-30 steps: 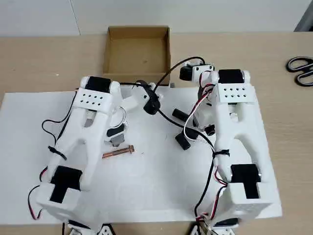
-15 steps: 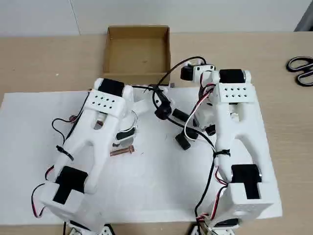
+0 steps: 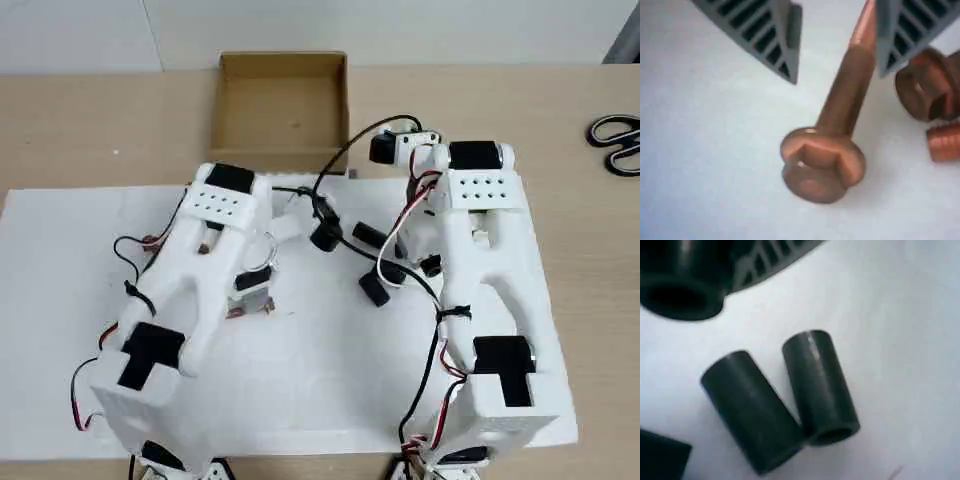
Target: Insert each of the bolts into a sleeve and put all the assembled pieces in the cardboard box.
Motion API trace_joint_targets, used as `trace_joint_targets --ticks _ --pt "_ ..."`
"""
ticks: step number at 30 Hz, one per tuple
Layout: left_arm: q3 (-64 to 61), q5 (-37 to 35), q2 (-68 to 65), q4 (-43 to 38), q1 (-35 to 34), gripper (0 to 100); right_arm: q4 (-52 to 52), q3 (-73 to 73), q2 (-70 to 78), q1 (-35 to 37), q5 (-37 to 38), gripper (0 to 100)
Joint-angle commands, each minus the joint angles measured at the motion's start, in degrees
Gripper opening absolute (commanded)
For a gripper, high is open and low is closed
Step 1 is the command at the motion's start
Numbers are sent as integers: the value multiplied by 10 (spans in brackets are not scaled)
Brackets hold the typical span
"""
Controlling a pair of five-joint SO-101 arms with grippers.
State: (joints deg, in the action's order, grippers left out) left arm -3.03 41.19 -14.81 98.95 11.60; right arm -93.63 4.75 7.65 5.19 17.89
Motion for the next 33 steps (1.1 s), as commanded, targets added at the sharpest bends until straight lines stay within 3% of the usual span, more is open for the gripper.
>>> trace_joint_targets --ticks 1,33 --pt "9 -3 2 6 -5 97 1 3 -30 -4 -7 8" --pt "10 -2 -65 -51 11 137 1 3 -30 -3 -9 8"
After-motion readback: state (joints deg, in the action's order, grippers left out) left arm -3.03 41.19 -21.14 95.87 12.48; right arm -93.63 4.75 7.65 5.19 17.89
